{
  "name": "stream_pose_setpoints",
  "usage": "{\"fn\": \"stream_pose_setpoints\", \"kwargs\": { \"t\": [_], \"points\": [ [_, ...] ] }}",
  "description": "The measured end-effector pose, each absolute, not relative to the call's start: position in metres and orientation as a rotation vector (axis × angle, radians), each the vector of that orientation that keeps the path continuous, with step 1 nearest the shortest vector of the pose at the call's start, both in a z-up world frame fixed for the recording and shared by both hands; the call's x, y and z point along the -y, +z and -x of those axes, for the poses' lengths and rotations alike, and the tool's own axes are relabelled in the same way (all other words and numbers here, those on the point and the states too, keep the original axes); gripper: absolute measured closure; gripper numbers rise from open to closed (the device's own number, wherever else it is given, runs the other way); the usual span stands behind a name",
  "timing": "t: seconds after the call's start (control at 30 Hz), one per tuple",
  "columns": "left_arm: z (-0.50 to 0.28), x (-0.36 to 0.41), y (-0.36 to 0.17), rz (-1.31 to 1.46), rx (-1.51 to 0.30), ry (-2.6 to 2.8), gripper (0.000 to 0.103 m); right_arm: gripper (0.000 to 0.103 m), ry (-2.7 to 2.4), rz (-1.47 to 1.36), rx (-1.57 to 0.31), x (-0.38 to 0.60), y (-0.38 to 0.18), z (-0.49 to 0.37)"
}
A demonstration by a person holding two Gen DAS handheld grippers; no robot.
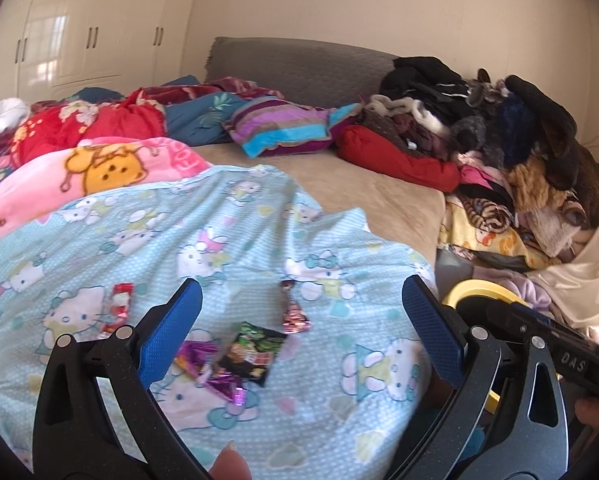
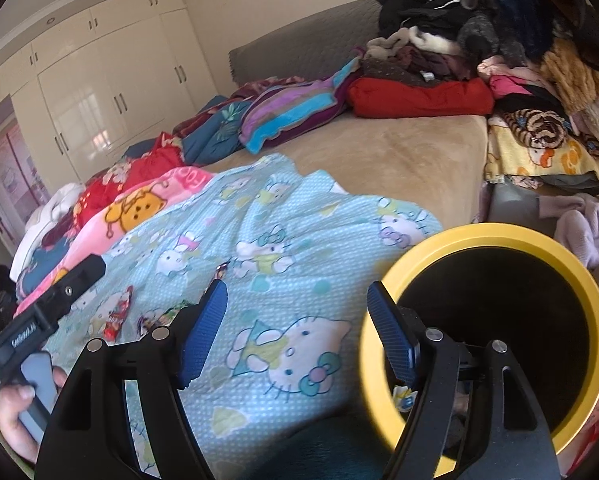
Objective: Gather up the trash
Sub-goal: 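Move both open tools back toward the remaining wrappers on the blanket, then grasp the red wrapper with the left tool while the right tool grasps the green wrapper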
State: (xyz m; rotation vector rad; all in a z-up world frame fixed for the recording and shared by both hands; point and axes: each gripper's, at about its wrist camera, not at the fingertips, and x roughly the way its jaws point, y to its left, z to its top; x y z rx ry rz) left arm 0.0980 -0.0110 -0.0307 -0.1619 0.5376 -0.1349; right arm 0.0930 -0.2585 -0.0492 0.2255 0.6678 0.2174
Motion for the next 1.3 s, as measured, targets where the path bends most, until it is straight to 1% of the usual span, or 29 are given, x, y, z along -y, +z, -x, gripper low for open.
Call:
{"fn": "stream_pose_setpoints", "kwargs": {
  "t": [0.3, 0.73, 0.83, 0.87, 0.93, 0.97, 1.03, 1.1, 1.2, 1.23, 1.3],
  "points": [
    [-0.098, -0.033, -0.042, 0.190, -0.551, -0.042, 0.011, 0.033, 0.302, -0.198, -0.729, 0.212, -0.063, -0.103],
    [-0.102, -0.107, -0.085, 0.246, -0.633, 0.125, 0.011, 0.033, 0.404, -0.168, -0.861, 0.144, -0.093, -0.134],
    [-0.102, -0.119, -0.094, 0.268, -0.657, 0.146, 0.012, 0.036, 0.419, -0.150, -0.881, 0.133, -0.100, -0.141],
    [-0.102, -0.124, -0.098, 0.281, -0.666, 0.151, 0.013, 0.036, 0.421, -0.148, -0.889, 0.129, -0.102, -0.143],
    [-0.103, -0.129, -0.104, 0.290, -0.681, 0.152, 0.018, 0.038, 0.430, -0.150, -0.909, 0.121, -0.108, -0.149],
    [-0.104, -0.130, -0.106, 0.293, -0.687, 0.152, 0.019, 0.041, 0.431, -0.152, -0.919, 0.119, -0.111, -0.150],
    [-0.105, -0.132, -0.111, 0.308, -0.702, 0.149, 0.026, 0.044, 0.436, -0.167, -0.943, 0.113, -0.118, -0.157],
    [-0.106, -0.134, -0.117, 0.324, -0.717, 0.144, 0.030, 0.048, 0.438, -0.193, -0.972, 0.109, -0.127, -0.164],
    [-0.109, -0.135, -0.122, 0.336, -0.729, 0.136, 0.032, 0.052, 0.446, -0.221, -1.011, 0.103, -0.139, -0.174],
    [-0.110, -0.136, -0.124, 0.342, -0.732, 0.132, 0.037, 0.053, 0.454, -0.223, -1.024, 0.100, -0.143, -0.176],
    [-0.112, -0.136, -0.129, 0.355, -0.747, 0.128, 0.042, 0.057, 0.459, -0.223, -1.037, 0.097, -0.149, -0.178]
  ]
}}
